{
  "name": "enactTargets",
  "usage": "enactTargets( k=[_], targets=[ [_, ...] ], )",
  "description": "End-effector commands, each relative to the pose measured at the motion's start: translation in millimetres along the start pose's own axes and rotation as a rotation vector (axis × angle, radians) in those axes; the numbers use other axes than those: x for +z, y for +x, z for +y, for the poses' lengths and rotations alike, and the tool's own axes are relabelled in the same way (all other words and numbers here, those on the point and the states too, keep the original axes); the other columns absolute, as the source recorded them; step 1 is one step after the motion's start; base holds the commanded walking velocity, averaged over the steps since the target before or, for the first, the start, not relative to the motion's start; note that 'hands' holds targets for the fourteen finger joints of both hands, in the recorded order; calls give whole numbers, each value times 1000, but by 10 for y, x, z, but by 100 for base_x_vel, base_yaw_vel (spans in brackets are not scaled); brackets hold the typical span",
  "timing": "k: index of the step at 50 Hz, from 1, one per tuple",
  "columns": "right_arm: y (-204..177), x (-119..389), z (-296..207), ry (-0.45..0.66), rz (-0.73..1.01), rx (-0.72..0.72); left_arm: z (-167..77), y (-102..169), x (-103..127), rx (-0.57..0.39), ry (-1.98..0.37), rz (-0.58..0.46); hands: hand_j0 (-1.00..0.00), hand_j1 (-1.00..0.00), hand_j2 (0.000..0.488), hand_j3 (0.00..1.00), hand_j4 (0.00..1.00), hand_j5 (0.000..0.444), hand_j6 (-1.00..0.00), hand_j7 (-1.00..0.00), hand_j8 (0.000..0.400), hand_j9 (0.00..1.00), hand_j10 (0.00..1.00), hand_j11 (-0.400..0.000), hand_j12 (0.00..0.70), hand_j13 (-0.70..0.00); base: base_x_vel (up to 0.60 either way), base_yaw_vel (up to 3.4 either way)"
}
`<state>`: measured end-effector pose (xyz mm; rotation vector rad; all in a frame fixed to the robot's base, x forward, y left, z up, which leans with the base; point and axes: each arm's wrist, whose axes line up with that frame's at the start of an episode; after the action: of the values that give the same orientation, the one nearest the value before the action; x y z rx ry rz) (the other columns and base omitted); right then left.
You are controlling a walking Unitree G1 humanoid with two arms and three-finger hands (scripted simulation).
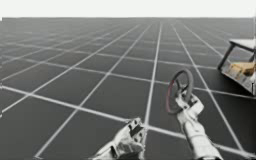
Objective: Pick up and drop off the object
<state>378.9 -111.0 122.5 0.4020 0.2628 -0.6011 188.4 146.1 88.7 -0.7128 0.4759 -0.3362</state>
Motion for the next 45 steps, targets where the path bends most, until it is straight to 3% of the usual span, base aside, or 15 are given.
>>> enactTargets(
  k=[1,45],
  targets=[
    [-55,106,95,9,-43,32,21,-10,-6,-8,-11,-7,0,0,0,1000,1000,0,0,0,0,1000,1000,-400,0,-700,51,-12],
    [-55,106,95,9,-43,32,21,-10,-6,-8,-11,-7,0,0,0,1000,1000,0,0,0,0,1000,1000,-400,0,-700,42,-33]
  ],
)
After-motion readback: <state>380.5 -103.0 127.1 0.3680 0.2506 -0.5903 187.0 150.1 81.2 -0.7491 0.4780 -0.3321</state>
